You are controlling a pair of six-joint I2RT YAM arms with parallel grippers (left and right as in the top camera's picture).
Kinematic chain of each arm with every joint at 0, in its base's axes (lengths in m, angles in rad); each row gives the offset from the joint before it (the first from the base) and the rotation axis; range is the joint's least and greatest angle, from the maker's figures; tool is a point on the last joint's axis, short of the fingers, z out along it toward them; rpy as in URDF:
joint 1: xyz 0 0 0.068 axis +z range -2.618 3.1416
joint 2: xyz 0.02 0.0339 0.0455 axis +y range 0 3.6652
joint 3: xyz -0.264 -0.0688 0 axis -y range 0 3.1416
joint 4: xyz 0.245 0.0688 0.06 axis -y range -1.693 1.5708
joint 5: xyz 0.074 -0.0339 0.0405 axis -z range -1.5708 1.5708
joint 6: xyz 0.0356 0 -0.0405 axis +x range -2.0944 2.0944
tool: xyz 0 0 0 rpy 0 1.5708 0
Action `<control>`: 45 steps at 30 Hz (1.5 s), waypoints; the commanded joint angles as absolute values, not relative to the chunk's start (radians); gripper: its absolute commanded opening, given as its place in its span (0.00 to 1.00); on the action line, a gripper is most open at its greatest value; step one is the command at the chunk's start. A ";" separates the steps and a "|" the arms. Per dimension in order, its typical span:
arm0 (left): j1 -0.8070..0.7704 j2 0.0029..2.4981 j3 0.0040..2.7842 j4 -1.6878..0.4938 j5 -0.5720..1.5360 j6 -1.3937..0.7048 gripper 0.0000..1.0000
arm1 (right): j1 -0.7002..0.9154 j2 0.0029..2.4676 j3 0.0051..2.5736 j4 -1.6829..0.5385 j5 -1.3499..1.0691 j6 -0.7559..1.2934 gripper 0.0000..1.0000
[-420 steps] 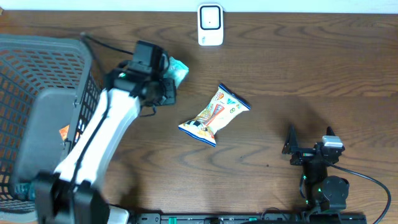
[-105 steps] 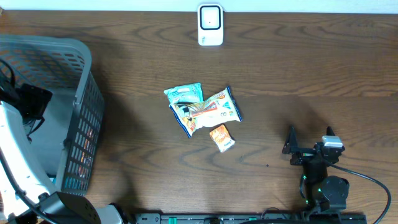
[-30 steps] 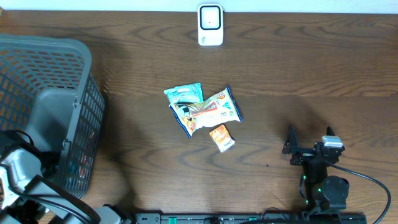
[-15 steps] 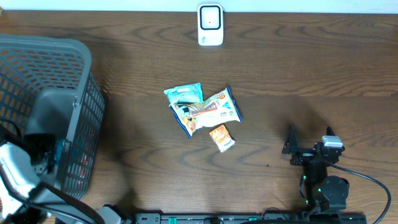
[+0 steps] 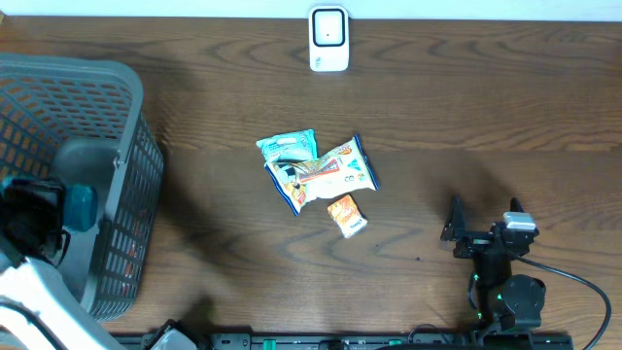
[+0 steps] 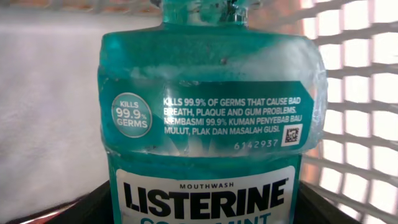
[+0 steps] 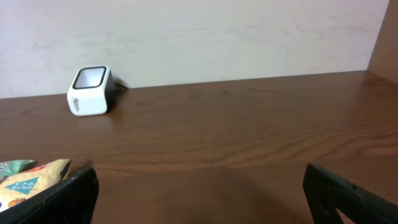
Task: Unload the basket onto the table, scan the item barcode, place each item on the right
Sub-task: 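Lower the left gripper and grasp the teal Listerine bottle, then carry the Listerine bottle out and set it upright beside the snacks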
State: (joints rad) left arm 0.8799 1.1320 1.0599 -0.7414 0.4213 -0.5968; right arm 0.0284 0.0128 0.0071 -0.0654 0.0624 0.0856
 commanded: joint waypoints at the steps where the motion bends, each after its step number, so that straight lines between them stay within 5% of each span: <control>1: 0.862 1.050 1.107 -0.709 0.512 -0.576 0.46 | 0.033 0.011 0.006 -0.068 0.061 0.070 0.99; 18: 0.569 0.880 1.298 -0.598 0.579 -0.580 0.46 | 0.033 0.011 0.005 -0.068 0.061 0.070 0.99; 31: 0.088 0.918 1.311 -0.555 0.636 -0.461 0.47 | 0.033 0.011 0.005 -0.068 0.061 0.070 0.99; 41: -0.298 1.172 1.307 -0.830 0.173 -0.374 0.47 | 0.033 0.011 0.006 -0.068 0.061 0.070 0.99; 45: -0.343 1.286 1.307 -0.860 0.152 -0.374 0.46 | 0.033 0.011 0.005 -0.068 0.061 0.070 0.99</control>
State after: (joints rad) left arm -0.3080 1.2156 1.2804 -0.8570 0.2493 -0.4023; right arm 0.0284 0.0128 0.0071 -0.0650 0.0624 0.0856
